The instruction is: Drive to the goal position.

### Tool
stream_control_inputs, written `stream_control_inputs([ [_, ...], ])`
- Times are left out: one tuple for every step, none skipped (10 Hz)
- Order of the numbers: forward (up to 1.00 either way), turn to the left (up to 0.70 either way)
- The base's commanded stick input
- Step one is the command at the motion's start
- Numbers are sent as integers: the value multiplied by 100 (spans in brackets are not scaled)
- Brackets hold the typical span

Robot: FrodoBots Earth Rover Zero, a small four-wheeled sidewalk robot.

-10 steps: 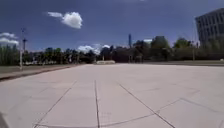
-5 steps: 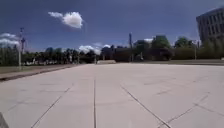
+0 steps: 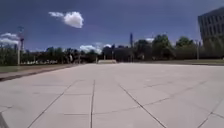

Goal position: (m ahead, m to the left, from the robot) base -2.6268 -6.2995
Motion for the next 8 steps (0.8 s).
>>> stream_control_inputs([
  [50,0],
  [50,0],
  [50,0],
  [50,0],
  [50,0],
  [50,0],
  [50,0],
  [50,0],
])
